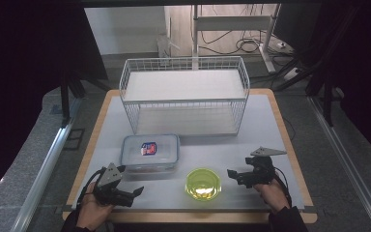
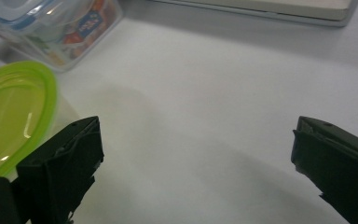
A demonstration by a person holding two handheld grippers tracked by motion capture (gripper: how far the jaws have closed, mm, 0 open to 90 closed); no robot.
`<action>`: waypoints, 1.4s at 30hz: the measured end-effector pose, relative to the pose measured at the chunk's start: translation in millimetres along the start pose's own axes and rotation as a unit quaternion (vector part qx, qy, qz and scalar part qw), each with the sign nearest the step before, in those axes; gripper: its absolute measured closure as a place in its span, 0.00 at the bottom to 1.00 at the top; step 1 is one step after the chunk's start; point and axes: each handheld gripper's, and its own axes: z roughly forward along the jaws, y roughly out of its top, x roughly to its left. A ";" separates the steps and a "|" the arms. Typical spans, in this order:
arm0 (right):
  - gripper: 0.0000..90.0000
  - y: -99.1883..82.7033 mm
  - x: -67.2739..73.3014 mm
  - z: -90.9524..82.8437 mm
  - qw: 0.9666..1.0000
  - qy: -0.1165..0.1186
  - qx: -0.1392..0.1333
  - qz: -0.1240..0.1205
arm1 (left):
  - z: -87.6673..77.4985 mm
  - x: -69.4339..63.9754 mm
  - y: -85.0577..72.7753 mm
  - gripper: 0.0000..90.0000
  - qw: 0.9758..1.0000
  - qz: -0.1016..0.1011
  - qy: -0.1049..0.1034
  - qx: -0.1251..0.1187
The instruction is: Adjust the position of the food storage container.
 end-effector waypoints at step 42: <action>0.73 25.2 38.3 -13.8 0.992 0.029 0.016 -0.124 | -1.7 -1.4 0.4 0.04 1.000 0.004 0.009 0.019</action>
